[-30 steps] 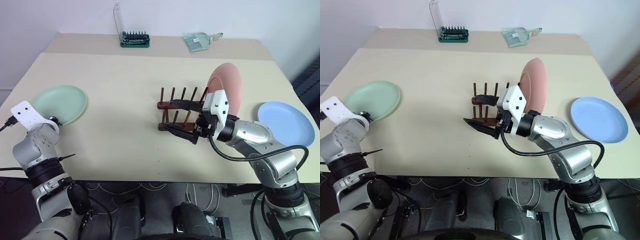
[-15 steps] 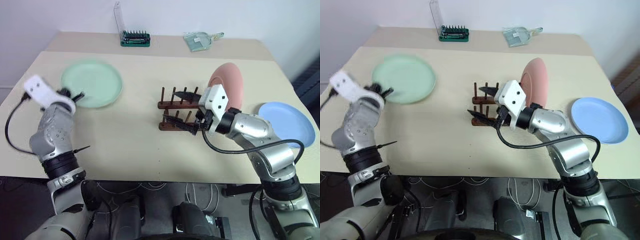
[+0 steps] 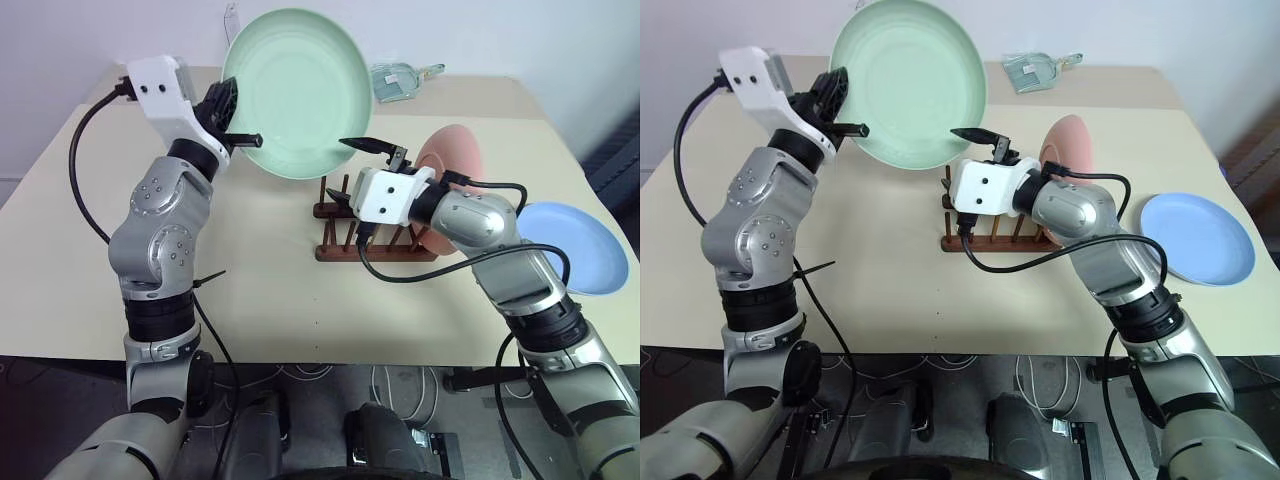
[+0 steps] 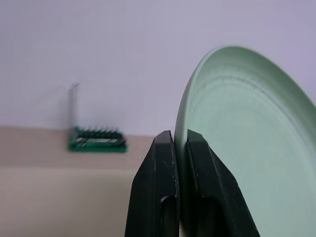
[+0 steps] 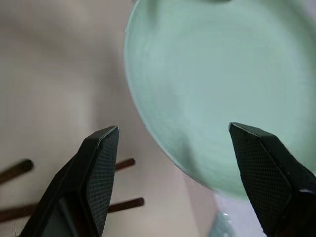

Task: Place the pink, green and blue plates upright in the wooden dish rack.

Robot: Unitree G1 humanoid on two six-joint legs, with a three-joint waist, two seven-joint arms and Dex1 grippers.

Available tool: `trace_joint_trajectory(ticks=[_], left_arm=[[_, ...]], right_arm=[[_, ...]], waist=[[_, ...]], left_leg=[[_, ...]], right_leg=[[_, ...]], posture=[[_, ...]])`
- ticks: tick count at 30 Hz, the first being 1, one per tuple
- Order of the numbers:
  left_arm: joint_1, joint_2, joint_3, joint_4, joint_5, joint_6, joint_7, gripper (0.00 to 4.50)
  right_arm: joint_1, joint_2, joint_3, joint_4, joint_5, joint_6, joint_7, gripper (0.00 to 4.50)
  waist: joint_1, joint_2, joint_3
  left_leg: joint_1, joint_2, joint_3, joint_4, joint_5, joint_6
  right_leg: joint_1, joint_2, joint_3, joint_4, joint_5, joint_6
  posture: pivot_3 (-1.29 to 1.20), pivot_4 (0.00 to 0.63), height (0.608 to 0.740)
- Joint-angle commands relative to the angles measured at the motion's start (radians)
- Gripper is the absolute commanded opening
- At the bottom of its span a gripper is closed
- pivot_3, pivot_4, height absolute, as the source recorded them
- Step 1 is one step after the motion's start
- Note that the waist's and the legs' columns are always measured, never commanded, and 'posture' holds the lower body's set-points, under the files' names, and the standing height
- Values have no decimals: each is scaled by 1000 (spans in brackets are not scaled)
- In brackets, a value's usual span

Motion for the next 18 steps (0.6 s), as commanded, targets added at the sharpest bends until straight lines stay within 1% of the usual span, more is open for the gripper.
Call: trace_joint_trajectory(ticks=[1, 5, 8, 9, 13, 14, 16, 17, 18], left_arm=[[-35, -5, 22, -64, -58, 33, 4, 50], [-36, 1, 19, -92, -90, 61, -6, 50], [-31, 3, 18, -99, -100, 75, -2, 0], [-31, 3, 18, -99, -101, 77, -1, 0], [-30, 6, 26, -91, -105, 89, 4, 0], [-30, 2, 33, -87, -110, 88, 7, 0], [-31, -7, 47, -84, -123, 86, 13, 0], [-31, -14, 58, -85, -136, 80, 13, 717], [-32, -19, 66, -87, -149, 74, 11, 1057]], right_arm=[[-30, 20, 2, 18, -64, -63, -24, 3612], [-46, 32, 15, 62, -136, -118, -49, 3612], [-50, 38, 11, 83, -161, -148, -56, 2782], [-50, 41, 9, 87, -164, -154, -56, 2331], [-50, 48, 0, 100, -178, -176, -59, 262], [-50, 50, -3, 103, -180, -180, -59, 16], [-50, 53, -6, 107, -185, -187, -59, 16], [-50, 54, -8, 109, -188, -189, -59, 0], [-50, 55, -9, 109, -190, -191, -59, 0]], waist=[[0, 0, 0], [1, 0, 0], [0, 0, 0], [0, 0, 0], [0, 0, 0], [0, 0, 0], [0, 0, 0], [1, 0, 0], [0, 0, 0]], left_leg=[[0, 0, 0, 0, 0, 0], [0, 0, 0, 0, 0, 0], [0, 0, 0, 1, 0, 0], [0, 0, 0, 1, 0, 0], [0, 0, 0, 1, 0, 0], [0, 0, 0, 1, 0, 0], [0, 0, 0, 1, 0, 0], [0, 0, 0, 1, 0, 0], [0, 0, 0, 1, 0, 0]], right_leg=[[0, 0, 0, 0, 0, 0], [0, 0, 0, 0, 0, 0], [0, 0, 0, 0, 0, 0], [0, 0, 0, 0, 0, 0], [0, 0, 0, 0, 0, 0], [0, 0, 0, 0, 0, 0], [0, 0, 0, 0, 0, 0], [0, 0, 0, 0, 0, 0], [1, 0, 0, 0, 0, 0]], posture=[[0, 150, 732], [0, 150, 732], [0, 150, 732], [0, 150, 732], [0, 150, 732], [0, 150, 732], [0, 150, 732], [0, 150, 732], [0, 150, 732]])
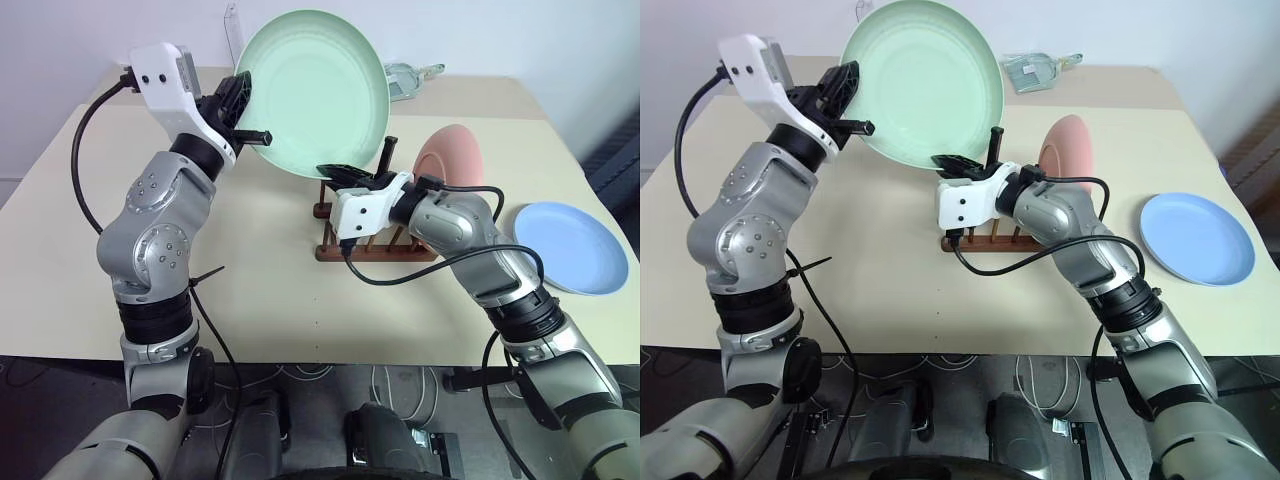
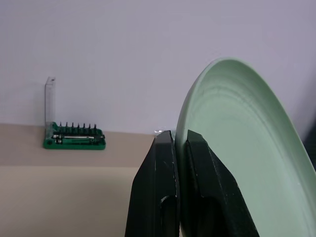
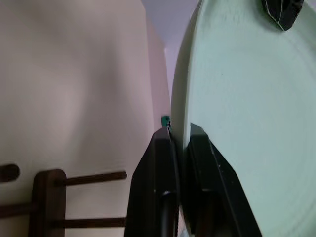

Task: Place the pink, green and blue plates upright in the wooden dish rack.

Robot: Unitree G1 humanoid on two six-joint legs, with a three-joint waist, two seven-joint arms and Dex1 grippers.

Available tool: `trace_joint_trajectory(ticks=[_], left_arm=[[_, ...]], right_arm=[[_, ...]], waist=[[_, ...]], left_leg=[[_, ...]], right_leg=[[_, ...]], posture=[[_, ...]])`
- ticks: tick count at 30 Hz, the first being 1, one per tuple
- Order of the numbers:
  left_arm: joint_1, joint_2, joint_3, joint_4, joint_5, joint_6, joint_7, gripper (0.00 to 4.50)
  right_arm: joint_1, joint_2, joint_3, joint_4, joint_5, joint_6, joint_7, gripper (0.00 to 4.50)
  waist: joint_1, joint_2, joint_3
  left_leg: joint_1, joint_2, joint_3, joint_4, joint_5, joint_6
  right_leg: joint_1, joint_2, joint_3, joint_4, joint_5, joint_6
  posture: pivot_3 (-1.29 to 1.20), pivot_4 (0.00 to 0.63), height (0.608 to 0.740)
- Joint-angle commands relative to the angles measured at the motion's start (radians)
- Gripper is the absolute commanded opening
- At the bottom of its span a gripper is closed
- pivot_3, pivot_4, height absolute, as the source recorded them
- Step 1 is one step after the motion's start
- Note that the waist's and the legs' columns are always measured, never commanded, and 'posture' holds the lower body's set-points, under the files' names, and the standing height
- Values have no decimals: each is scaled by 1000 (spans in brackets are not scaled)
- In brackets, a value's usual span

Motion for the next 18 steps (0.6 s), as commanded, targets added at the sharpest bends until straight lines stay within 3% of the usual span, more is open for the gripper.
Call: trace_joint_trajectory(ticks=[1, 7, 11, 18], left_arm=[[-25, -14, 33, -41, -52, -32, -7, 1530], [-37, -33, 123, -23, -115, -145, -1, 4470], [-48, -6, 208, 4, -188, -205, -20, 4470], [123, 206, 218, 57, -215, -213, -277, 4470]], right_arm=[[-22, 8, -43, 0, -5, 0, -15, 0], [-25, 8, -57, 4, -15, -1, -26, 0], [-21, 14, -73, -6, -8, 5, -26, 0], [-7, 91, -204, -126, 219, 121, 14, 0]], waist=[[0, 0, 0], [-2, 0, 0], [-1, 0, 0], [-3, 1, 0]], left_leg=[[0, 0, 0, 0, 0, 0], [0, 0, 0, 0, 0, 0], [0, 0, 0, 0, 0, 0], [0, 0, 0, 0, 0, 0]], right_leg=[[0, 0, 0, 0, 0, 0], [0, 0, 0, 0, 0, 0], [0, 0, 0, 0, 0, 0], [0, 1, 0, 0, 0, 0]], posture=[[0, 150, 732], [0, 150, 732], [0, 150, 732], [0, 150, 732]])
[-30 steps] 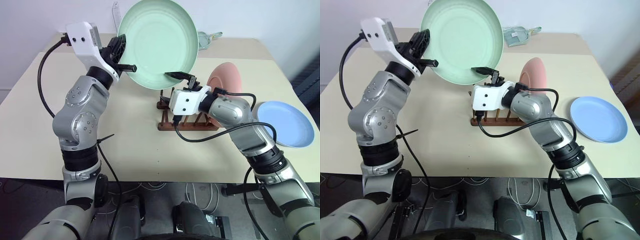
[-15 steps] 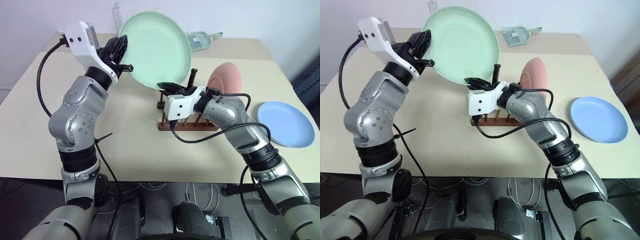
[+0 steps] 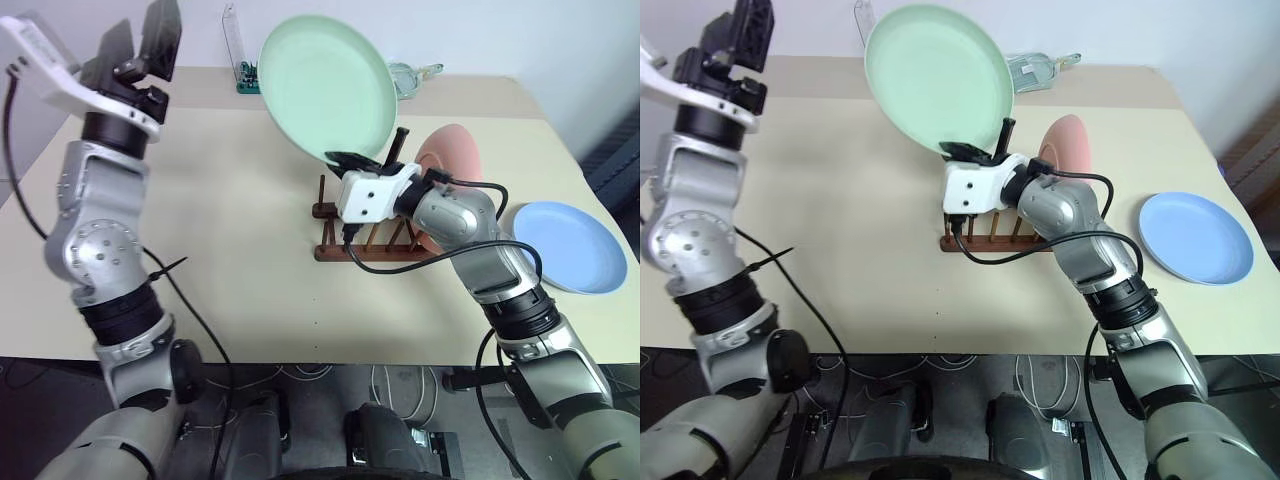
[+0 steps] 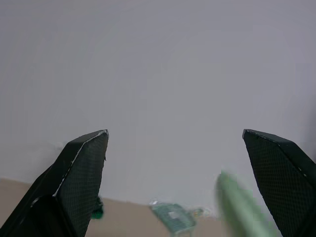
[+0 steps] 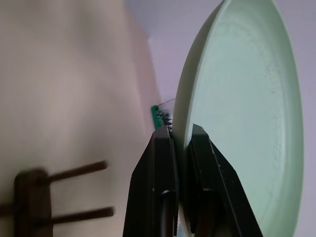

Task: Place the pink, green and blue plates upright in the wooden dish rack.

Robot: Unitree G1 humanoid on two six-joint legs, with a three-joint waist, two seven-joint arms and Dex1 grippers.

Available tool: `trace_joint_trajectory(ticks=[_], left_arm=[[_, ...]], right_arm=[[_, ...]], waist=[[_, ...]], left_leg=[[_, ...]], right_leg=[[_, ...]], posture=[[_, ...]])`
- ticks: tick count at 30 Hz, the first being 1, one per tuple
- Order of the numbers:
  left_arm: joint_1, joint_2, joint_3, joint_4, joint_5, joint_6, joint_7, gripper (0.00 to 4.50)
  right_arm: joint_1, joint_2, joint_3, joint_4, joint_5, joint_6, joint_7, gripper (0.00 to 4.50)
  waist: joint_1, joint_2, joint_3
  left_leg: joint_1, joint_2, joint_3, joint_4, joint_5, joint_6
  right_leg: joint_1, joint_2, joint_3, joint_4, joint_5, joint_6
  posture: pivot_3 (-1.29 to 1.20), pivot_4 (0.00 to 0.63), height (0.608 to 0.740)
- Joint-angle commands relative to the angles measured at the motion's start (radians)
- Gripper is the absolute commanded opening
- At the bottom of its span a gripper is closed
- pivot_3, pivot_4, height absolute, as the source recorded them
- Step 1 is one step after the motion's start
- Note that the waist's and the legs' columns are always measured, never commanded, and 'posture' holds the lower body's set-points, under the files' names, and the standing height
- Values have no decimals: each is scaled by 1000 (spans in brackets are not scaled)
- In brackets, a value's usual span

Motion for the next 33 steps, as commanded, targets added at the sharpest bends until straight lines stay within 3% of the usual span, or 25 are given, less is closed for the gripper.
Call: trace_joint_trajectory(ticks=[1, 9, 17, 27, 33], left_arm=[[101, 82, -29, 6, 14, -27, -158, 4470], [331, 185, -277, 4, 190, -142, -436, 4470], [422, 202, -443, -21, 173, -112, -639, 4470], [390, 169, -491, -1, 163, -92, -708, 4470], [401, 150, -491, -11, 158, -87, -697, 4470]], right_arm=[[6, 31, -108, -153, 168, 75, 31, 0], [113, 105, -282, -487, 599, 476, 40, 0], [263, 182, -426, -711, 982, 829, -159, 0], [345, 183, -553, -670, 1216, 902, -324, 0], [367, 149, -566, -642, 1315, 906, -361, 0]], waist=[[1, 0, 0], [4, 0, 0], [-2, 1, 0], [0, 2, 0], [0, 2, 0]], left_leg=[[0, 0, 0, 0, 0, 0], [0, 0, 0, -2, -1, 0], [0, 0, -1, -7, 0, 0], [0, 0, -1, -7, -2, 3], [0, 0, -1, -7, -2, 4]], right_leg=[[0, 0, 0, 0, 0, 0], [0, -1, 0, 0, 0, 0], [-2, -2, 1, 0, 0, -2], [-3, -1, 1, -1, 1, -2], [-3, -1, 1, -1, 1, -2]], posture=[[0, 150, 732], [0, 150, 732], [0, 150, 732], [0, 150, 732], [0, 150, 732]])
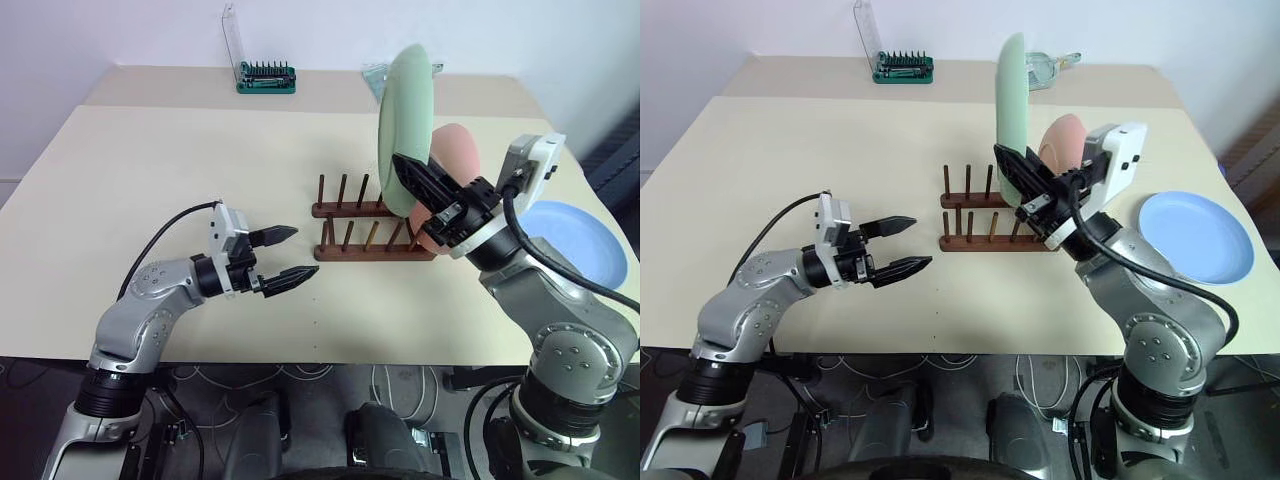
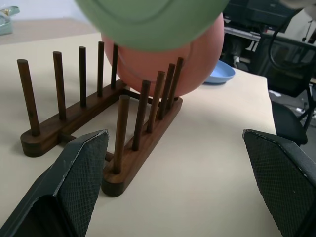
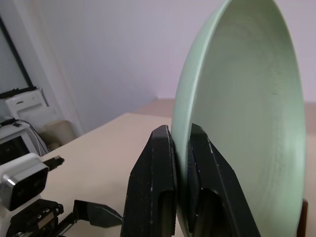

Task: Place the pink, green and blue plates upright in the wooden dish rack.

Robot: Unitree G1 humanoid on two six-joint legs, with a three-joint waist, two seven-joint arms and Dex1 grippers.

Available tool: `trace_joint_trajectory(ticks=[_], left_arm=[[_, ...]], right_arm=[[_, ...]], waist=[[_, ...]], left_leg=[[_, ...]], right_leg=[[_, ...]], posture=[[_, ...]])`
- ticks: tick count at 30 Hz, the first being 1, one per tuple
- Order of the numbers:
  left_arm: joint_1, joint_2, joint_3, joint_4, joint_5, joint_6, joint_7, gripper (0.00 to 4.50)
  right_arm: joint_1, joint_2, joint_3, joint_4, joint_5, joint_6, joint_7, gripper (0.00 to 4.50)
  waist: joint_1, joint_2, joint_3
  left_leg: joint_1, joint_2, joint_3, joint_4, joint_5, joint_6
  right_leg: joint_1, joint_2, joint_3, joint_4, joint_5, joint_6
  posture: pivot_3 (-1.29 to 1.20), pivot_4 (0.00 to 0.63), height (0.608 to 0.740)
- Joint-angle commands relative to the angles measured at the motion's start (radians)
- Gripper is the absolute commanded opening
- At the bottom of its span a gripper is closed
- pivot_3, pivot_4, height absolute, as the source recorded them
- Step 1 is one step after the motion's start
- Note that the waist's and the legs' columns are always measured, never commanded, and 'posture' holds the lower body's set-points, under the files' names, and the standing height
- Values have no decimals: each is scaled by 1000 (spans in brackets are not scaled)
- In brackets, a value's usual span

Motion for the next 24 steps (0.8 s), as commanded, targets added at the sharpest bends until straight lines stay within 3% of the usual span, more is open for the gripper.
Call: trace_joint_trajectory(ticks=[1, 20, 24], left_arm=[[-3, -10, 7, -29, -7, -4, 4, 4470], [-9, -30, 2, -93, -15, 43, 55, 4470], [-10, -32, 3, -99, -14, 48, 64, 4500]], right_arm=[[0, -23, -14, -12, 71, -14, -15, 0], [39, -38, 9, 80, 157, -43, -102, 0], [40, -46, 15, 88, 162, -48, -107, 1498]], waist=[[0, 0, 0], [1, 0, 0], [2, 0, 0]], left_leg=[[0, 0, 0, 0, 0, 0], [0, 0, 0, 0, 0, 0], [0, 0, 0, 0, 0, 0]], right_leg=[[0, 0, 0, 0, 0, 0], [0, 0, 0, 0, 0, 0], [0, 0, 0, 0, 0, 0]], posture=[[0, 150, 732], [0, 150, 732], [0, 150, 732]])
